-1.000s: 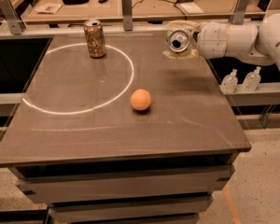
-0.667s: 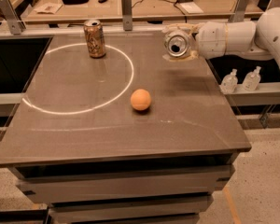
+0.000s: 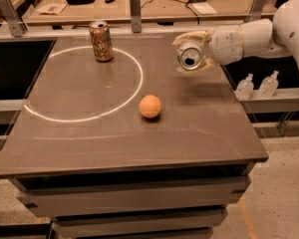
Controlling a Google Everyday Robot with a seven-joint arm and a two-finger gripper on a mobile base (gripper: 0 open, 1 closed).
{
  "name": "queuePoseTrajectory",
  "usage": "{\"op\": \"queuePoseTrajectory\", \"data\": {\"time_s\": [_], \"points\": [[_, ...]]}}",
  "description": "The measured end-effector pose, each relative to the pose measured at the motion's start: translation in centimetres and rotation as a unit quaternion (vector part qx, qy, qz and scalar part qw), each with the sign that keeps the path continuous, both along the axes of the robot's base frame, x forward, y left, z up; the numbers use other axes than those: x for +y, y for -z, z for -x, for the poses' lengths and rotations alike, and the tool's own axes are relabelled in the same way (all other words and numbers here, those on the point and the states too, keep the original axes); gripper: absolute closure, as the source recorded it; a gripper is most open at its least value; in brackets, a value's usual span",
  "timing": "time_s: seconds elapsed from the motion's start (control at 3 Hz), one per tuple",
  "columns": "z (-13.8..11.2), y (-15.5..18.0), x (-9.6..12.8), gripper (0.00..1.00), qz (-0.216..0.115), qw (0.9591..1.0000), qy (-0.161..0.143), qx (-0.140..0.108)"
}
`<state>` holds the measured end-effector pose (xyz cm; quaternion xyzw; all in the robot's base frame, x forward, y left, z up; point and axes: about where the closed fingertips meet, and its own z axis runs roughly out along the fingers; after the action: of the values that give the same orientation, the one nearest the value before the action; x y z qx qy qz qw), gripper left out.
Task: Knock 7up can over
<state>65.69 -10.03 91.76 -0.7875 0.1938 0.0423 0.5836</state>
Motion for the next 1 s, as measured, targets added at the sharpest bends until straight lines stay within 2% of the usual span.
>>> {"op": "queuePoseTrajectory", "data": {"time_s": [0.67, 1.0], "points": [[0.8, 1.5, -0.3, 1.0, 0.069, 0.997, -0.023, -0.027], [1.5, 2.4, -0.2, 1.0, 0.097, 0.9943, -0.019, -0.042]]}}
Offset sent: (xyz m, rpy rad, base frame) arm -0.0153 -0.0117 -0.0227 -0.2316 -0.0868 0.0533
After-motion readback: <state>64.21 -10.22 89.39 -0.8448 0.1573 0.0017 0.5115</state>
